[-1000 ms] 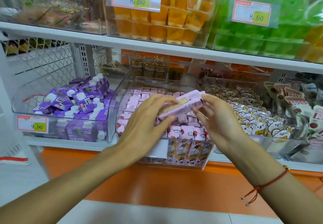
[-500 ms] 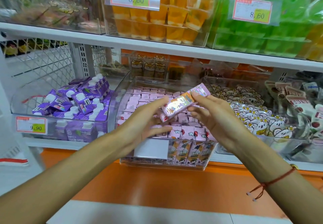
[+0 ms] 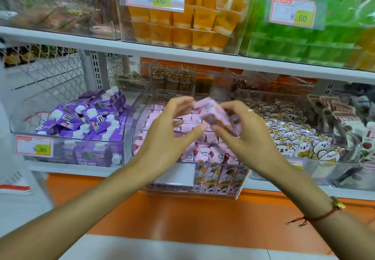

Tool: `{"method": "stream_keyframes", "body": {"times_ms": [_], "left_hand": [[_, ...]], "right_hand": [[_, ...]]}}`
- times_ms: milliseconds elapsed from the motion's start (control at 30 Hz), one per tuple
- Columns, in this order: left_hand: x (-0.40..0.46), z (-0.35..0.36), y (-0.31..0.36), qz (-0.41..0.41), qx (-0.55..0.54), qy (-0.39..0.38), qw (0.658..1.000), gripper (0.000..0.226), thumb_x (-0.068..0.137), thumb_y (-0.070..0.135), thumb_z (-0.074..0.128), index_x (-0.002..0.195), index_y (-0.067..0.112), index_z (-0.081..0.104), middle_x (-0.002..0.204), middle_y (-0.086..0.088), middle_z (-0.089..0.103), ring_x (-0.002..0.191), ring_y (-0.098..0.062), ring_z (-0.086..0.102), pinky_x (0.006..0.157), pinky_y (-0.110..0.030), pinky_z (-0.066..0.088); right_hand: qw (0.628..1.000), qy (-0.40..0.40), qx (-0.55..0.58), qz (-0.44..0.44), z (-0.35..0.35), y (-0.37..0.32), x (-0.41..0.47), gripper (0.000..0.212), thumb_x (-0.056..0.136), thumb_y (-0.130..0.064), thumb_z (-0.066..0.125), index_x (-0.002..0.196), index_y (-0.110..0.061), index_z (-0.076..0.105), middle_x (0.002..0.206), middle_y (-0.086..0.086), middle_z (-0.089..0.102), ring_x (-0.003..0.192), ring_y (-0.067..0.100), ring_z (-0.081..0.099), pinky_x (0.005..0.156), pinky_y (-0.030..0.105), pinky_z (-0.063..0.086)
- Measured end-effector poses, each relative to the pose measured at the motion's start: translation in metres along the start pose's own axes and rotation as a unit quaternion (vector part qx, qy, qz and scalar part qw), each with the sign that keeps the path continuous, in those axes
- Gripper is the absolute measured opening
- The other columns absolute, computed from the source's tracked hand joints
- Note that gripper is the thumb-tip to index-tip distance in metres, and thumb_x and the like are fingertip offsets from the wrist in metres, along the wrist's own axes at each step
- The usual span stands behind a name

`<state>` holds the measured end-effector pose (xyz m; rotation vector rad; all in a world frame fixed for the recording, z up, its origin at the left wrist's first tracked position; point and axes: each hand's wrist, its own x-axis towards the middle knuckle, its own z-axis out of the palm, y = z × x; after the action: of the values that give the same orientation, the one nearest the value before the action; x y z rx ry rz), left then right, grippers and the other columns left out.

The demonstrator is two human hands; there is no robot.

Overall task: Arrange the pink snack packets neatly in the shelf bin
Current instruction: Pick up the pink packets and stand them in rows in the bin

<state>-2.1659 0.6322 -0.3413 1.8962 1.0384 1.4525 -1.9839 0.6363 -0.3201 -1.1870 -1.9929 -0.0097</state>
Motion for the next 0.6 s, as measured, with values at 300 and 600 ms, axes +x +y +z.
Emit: {"method": "stream_keyframes", "body": {"times_ms": [300,600], "left_hand": [[-0.005,-0.001,-0.028,0.082,0.397,-0.192,0.894,0.042,0.099,0.047,0.028,0.136,0.031,0.042,0.127,0.010,0.055,0.119,-0.009,0.044,0.094,-0.028,0.039],[-0.004,-0.003,-0.027,0.075,0.417,-0.189,0.886,0.040,0.098,0.049,0.030,0.127,0.031,0.051,0.127,0.013,0.056,0.117,-0.009,0.044,0.094,-0.029,0.039]], "right_hand": [[0.947,0.064,0.273,0.160,0.007,0.010,0.004,0.053,0.091,-0.014,0.060,0.126,-0.023,0.021,0.093,-0.001,0.058,0.072,0.004,0.068,0.069,0.020,0.056],[0.991,-0.107,0.041,0.076,-0.011,0.033,0.005,0.033,0.085,-0.030,0.065,0.113,-0.031,0.048,0.100,-0.008,0.061,0.089,0.003,0.061,0.078,0.021,0.053]]}}
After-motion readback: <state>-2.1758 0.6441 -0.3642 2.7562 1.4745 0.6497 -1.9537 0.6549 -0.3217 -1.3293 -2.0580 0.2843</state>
